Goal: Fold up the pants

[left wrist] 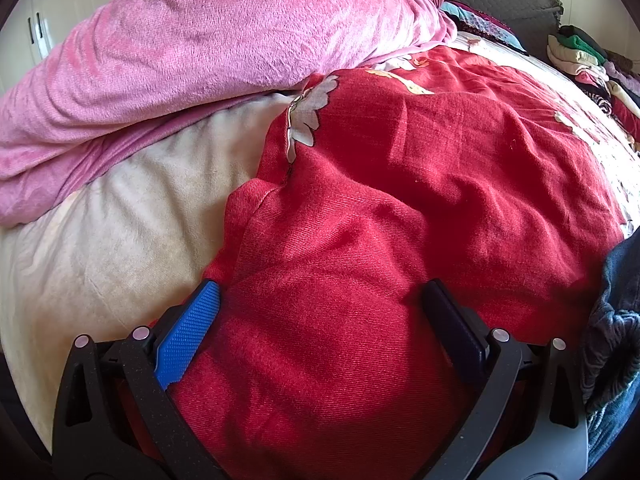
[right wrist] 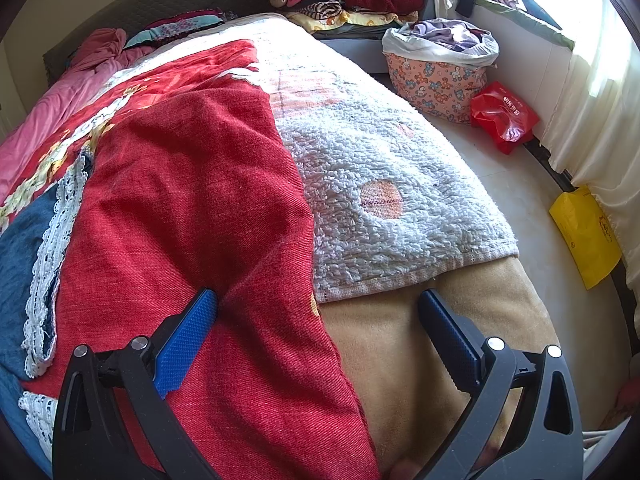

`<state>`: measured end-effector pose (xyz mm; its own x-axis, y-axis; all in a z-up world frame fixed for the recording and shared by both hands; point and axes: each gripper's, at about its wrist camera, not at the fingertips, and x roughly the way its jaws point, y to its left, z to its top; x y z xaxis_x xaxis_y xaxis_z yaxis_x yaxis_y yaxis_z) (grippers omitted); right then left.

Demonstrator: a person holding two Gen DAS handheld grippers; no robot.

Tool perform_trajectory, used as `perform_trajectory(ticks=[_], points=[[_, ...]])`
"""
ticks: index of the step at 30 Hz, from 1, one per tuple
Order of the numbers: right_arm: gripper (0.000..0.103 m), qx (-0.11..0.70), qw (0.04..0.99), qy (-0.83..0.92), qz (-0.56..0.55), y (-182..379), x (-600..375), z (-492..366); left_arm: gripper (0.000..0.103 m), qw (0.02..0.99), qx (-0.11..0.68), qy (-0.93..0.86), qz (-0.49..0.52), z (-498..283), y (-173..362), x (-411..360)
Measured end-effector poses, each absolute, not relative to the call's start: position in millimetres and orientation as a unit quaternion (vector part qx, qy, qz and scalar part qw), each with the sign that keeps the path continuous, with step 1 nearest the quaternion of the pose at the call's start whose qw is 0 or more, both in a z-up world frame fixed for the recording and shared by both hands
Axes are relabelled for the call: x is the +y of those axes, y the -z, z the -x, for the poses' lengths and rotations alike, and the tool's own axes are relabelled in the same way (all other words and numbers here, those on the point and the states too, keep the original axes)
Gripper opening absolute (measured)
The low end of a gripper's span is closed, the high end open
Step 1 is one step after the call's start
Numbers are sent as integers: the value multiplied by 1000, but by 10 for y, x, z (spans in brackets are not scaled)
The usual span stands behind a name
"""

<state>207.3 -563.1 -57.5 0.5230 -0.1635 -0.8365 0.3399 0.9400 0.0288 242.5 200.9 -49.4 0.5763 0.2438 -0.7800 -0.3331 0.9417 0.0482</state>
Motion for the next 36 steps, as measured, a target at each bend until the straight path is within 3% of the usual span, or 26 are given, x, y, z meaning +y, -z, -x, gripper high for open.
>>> perform_trajectory(ticks=[4, 9, 12, 19, 36], points=[[99, 466, 865, 175, -64, 449, -5520, -2042, 95, 886, 432, -159, 56, -2422, 489, 2024], [99, 325, 932, 157, -29, -432, -4648, -1241, 94, 886, 428, -174, 48, -2156, 260, 1972], [99, 289, 954, 78, -35, -694, -3965, -733, 94, 896, 410, -161, 50, -1816, 58, 1837], [99, 302, 953, -20, -22, -590, -3047, -597, 94, 908, 392, -138, 60, -1375, -110, 1671], [99, 314, 947, 70, -11, -483, -3384, -641, 94, 892, 407, -182, 67, -1925, 345, 1955]])
